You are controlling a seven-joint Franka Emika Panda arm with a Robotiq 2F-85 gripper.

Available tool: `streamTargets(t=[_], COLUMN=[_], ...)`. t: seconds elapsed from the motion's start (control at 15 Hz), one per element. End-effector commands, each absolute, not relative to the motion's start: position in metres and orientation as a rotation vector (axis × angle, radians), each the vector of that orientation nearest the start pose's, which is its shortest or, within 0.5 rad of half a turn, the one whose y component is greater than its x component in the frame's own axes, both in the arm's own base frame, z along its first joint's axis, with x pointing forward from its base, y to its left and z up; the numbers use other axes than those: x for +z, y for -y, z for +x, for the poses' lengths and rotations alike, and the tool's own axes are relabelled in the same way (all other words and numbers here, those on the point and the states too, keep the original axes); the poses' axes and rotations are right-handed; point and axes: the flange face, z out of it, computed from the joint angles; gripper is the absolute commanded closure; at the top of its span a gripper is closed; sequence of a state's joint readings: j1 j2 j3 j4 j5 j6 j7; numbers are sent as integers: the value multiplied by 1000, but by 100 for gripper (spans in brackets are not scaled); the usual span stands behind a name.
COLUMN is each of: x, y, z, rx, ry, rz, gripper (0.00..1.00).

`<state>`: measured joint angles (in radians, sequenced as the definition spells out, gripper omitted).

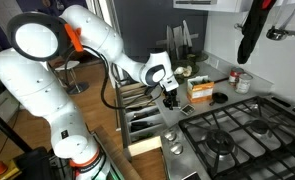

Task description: Put the two white objects inside the drawer and then close the drawer

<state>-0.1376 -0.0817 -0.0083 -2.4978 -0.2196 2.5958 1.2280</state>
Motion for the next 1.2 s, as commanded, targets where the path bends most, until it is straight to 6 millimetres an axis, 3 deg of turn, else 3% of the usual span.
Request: streamTargets(t=[0.0, 0.07, 0.27, 0.73, 1.13], x=[344, 346, 346, 337, 314], y=[51, 48, 43, 59, 77], z=[474, 478, 493, 522, 524], rx=[-295, -275, -203, -71, 18], ry=[-1959, -1994, -2094, -2298, -2415], rz=[-2433, -2382, -2252, -2015, -1916], gripper=[5, 1, 0, 0, 0])
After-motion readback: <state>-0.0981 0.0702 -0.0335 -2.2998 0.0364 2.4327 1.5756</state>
